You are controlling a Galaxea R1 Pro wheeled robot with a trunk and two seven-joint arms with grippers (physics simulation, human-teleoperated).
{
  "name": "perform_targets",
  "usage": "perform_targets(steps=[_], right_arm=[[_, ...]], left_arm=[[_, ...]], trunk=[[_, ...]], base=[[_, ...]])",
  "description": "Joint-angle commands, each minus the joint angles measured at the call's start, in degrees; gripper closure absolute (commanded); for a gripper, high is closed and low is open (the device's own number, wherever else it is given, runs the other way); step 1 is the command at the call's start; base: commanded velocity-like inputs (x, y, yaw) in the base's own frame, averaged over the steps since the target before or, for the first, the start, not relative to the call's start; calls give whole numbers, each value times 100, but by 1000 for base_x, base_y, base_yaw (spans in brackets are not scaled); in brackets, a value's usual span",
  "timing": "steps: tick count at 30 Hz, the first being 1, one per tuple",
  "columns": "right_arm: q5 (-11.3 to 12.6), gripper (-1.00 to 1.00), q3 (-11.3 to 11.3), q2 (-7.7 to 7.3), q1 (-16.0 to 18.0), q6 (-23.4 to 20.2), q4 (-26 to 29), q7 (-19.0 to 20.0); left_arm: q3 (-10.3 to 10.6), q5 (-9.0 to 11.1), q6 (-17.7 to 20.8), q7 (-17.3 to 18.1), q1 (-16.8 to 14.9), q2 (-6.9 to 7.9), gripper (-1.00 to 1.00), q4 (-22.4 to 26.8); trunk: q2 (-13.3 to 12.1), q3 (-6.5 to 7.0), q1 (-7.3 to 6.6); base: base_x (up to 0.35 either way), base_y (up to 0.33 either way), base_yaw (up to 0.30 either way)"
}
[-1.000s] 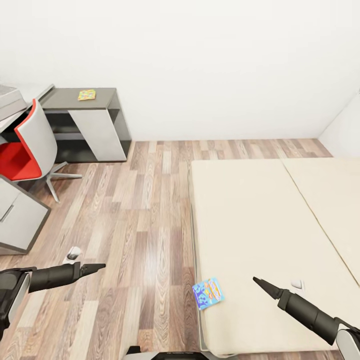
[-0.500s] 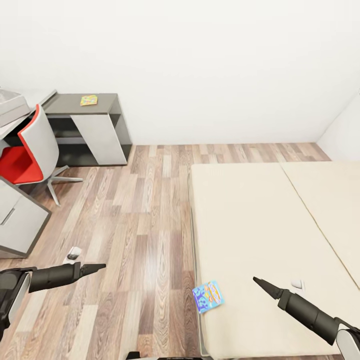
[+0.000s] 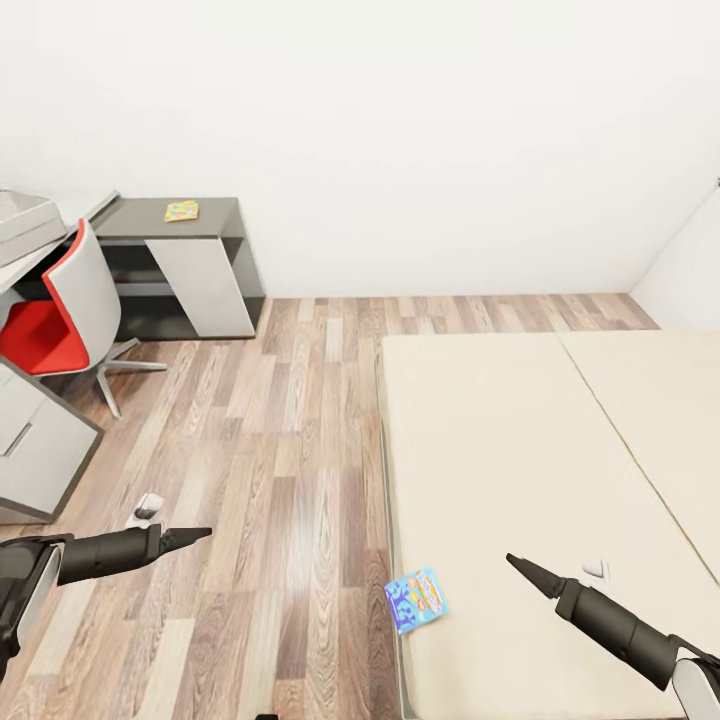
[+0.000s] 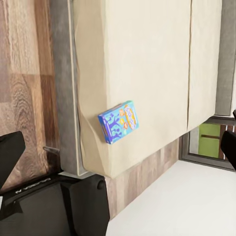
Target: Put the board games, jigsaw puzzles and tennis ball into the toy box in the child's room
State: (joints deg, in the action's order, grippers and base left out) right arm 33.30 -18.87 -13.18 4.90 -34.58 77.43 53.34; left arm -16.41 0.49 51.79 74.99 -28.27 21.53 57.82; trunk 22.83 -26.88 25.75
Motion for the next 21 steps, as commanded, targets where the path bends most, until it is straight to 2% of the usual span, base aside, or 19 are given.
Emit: perform_targets(steps=[1, 21], right_arm=[[30, -100, -3, -2, 3, -40, 1, 1], [32, -100, -10, -8, 3, -41, 3, 3]], left_arm=[[-3, 4, 59, 17, -3, 1, -100, 1], [-10, 1, 59, 24, -3, -1, -100, 1]], trunk=[[9, 2, 3], [9, 193, 3]], base=[[0, 0, 0], [0, 0, 0]])
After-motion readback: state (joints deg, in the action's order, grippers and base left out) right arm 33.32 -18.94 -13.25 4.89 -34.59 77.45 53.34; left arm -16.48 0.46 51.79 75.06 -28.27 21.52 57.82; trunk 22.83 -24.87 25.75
